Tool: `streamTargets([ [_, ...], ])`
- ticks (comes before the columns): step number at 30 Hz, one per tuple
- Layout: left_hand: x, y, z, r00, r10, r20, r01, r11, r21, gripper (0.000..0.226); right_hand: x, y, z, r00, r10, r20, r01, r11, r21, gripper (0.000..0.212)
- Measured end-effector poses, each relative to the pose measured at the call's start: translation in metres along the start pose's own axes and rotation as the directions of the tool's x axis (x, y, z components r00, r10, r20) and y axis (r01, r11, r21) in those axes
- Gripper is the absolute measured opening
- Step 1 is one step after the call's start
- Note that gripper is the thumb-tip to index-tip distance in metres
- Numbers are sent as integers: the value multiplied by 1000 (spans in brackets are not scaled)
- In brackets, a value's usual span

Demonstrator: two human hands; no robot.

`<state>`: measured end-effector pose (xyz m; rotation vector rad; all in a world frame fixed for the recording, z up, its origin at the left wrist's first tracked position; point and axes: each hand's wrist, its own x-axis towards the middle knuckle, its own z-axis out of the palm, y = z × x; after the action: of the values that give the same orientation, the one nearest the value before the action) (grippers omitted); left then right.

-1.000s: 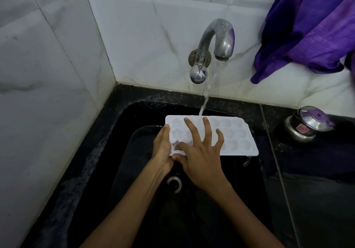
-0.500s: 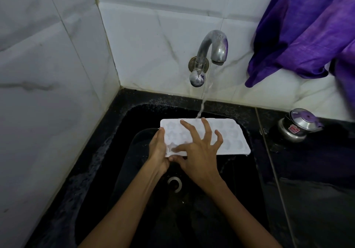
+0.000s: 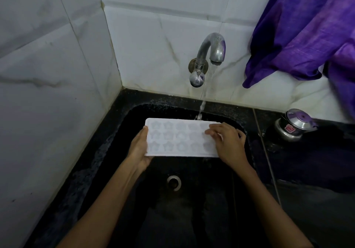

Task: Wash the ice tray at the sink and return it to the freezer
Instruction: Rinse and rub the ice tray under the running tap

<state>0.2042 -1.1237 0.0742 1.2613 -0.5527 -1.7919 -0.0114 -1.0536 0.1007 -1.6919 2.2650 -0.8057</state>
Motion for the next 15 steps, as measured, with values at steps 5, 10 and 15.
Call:
streamTargets([
  [5, 0, 8, -13, 999, -6, 32, 6, 1000, -1, 40, 32, 4, -8, 996, 81, 30, -85, 982, 169, 21],
  [10, 2, 16, -21, 1000, -1, 19, 0, 1000, 10, 42, 69, -5, -15, 992, 125, 26, -127, 937, 327, 25],
  [15, 2, 21, -25, 1000, 0, 24, 0, 1000, 12, 41, 104, -22, -25, 977, 201, 65, -206, 844, 495, 24],
])
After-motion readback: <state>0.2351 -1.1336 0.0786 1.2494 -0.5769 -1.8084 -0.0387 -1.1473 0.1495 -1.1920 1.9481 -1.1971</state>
